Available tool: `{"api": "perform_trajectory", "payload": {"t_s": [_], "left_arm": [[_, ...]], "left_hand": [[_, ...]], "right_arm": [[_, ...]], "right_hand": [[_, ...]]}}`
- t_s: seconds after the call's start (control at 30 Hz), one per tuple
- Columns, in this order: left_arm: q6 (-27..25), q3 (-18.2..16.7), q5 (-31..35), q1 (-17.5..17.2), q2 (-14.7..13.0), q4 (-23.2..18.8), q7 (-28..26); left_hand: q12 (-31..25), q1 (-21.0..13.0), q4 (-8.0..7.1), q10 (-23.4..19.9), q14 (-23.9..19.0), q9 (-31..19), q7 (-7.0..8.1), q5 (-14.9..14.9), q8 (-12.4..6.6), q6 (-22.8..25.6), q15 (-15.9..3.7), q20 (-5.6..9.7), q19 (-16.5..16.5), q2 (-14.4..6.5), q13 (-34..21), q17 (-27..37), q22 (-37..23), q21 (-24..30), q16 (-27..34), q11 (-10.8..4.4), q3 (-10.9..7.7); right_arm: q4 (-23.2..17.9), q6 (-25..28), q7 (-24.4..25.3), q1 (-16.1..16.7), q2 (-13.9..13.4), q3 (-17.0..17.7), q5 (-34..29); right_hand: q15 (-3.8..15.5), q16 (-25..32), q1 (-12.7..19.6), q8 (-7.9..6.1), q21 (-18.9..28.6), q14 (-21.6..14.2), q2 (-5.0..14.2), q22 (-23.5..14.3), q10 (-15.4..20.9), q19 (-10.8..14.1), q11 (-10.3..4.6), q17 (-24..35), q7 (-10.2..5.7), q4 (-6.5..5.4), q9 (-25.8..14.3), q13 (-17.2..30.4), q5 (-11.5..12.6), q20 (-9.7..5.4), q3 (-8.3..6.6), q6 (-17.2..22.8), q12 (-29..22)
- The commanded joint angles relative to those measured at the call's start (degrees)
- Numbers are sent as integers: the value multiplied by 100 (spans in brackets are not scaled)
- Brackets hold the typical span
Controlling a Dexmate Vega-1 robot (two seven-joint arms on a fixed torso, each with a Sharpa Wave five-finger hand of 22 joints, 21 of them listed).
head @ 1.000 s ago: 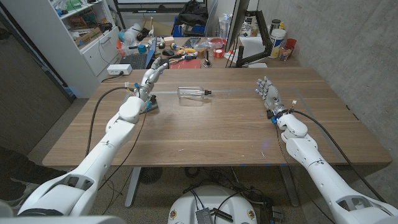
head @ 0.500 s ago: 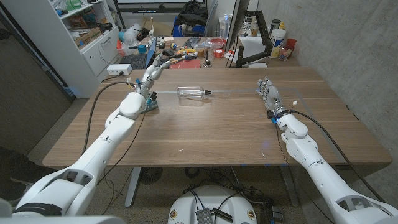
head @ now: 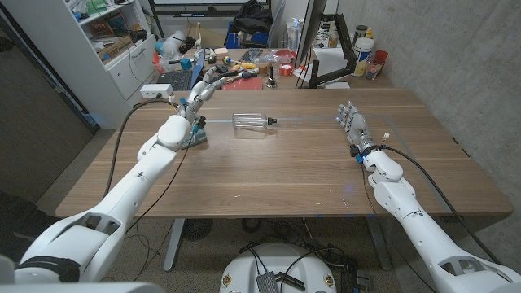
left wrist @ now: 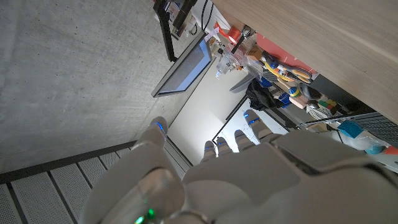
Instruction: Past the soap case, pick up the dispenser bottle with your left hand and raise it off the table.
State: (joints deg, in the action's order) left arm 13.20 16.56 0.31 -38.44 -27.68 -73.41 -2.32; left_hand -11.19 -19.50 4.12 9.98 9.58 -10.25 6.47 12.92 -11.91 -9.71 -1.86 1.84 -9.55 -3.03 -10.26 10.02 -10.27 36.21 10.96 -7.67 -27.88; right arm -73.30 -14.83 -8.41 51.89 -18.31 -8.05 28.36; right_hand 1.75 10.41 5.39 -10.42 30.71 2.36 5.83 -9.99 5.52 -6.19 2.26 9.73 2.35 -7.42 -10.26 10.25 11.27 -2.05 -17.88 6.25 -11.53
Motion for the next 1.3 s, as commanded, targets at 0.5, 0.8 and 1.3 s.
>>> {"api": "perform_trajectory", "payload": {"t_s": [0.5,0.8,1.3], "left_arm": [[-67,391,245,494,-189,238,305],[-65,523,392,629,-257,239,335],[-101,766,615,825,-396,187,475]], "left_hand": [[19,-87,61,77,555,-36,27,-32,-9,-65,-368,418,-465,24,-17,12,-19,-30,-14,-23,16],[21,-94,68,71,556,-37,29,-38,-8,-59,-374,413,-461,42,-17,16,-20,-38,-13,-24,34],[30,-116,92,70,567,-39,31,-48,3,-73,-367,400,-451,94,-17,18,-21,-55,-15,-55,76]], "right_arm": [[-78,3,129,101,17,86,51],[-69,4,162,116,39,99,68],[-42,-35,184,149,52,124,81]], "right_hand": [[-3,25,50,-55,-38,-3,254,-34,88,31,-13,19,20,41,-29,14,29,-495,20,79,-34],[-20,28,58,-60,-48,-15,250,-34,101,41,1,18,31,51,-29,14,27,-486,24,97,-38],[-24,21,86,-55,-68,-10,253,-35,98,51,0,13,34,75,-29,14,25,-486,19,94,-35]]}}
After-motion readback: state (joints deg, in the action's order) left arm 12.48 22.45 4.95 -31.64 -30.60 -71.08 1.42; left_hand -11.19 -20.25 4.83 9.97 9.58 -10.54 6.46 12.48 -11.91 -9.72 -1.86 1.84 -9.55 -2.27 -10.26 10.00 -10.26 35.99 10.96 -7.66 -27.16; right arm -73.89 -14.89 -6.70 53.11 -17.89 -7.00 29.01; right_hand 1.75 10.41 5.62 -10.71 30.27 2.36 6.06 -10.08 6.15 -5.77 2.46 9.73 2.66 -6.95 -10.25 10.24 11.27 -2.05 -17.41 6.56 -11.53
